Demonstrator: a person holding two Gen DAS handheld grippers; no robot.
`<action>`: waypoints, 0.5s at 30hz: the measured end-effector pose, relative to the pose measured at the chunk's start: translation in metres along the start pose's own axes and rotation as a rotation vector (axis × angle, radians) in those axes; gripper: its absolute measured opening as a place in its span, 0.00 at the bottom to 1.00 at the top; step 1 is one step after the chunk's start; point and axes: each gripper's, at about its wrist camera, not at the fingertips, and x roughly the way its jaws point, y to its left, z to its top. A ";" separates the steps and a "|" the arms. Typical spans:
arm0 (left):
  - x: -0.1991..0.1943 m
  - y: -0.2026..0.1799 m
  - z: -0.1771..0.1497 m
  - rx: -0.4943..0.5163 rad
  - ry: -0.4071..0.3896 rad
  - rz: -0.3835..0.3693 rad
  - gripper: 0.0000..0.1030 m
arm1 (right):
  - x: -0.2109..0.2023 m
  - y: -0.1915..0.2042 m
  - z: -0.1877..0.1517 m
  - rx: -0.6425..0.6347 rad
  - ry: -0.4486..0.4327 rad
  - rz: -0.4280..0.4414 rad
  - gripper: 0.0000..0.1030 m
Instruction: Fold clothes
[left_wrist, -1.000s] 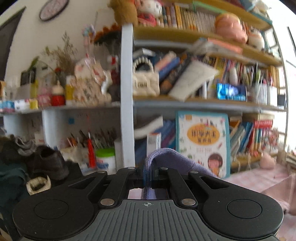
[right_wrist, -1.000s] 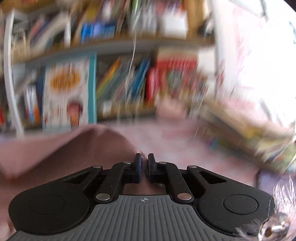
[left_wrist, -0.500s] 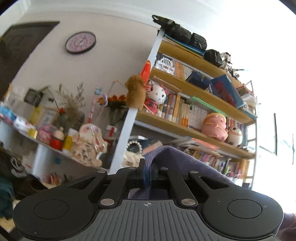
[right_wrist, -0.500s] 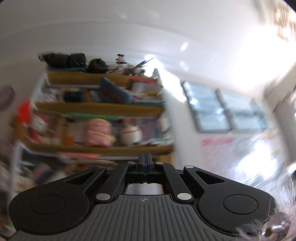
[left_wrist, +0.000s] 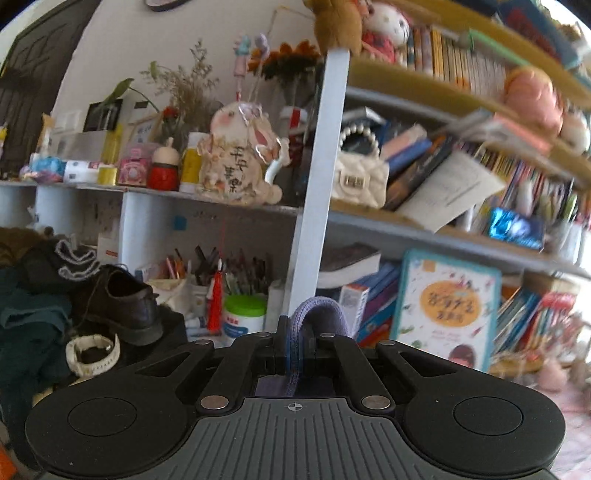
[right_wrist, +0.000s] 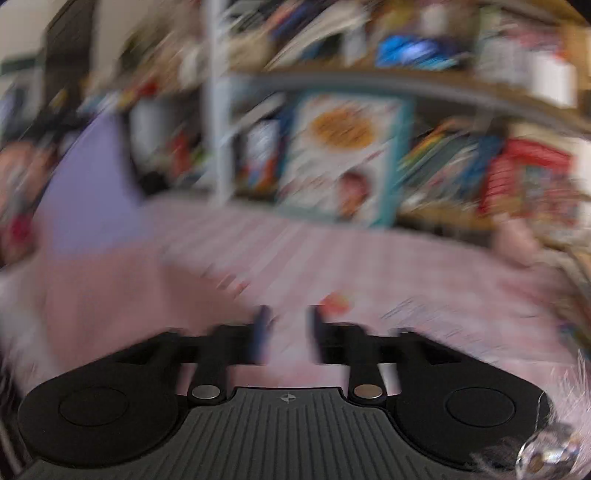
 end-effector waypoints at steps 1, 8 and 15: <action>0.006 -0.001 0.001 -0.004 0.005 -0.003 0.04 | 0.007 0.010 -0.004 -0.040 0.033 0.043 0.58; 0.023 -0.001 0.002 -0.025 0.032 -0.001 0.04 | 0.017 0.062 -0.033 -0.210 0.174 0.321 0.70; 0.019 0.005 0.001 -0.027 0.042 0.006 0.04 | 0.018 0.072 -0.054 -0.232 0.270 0.299 0.71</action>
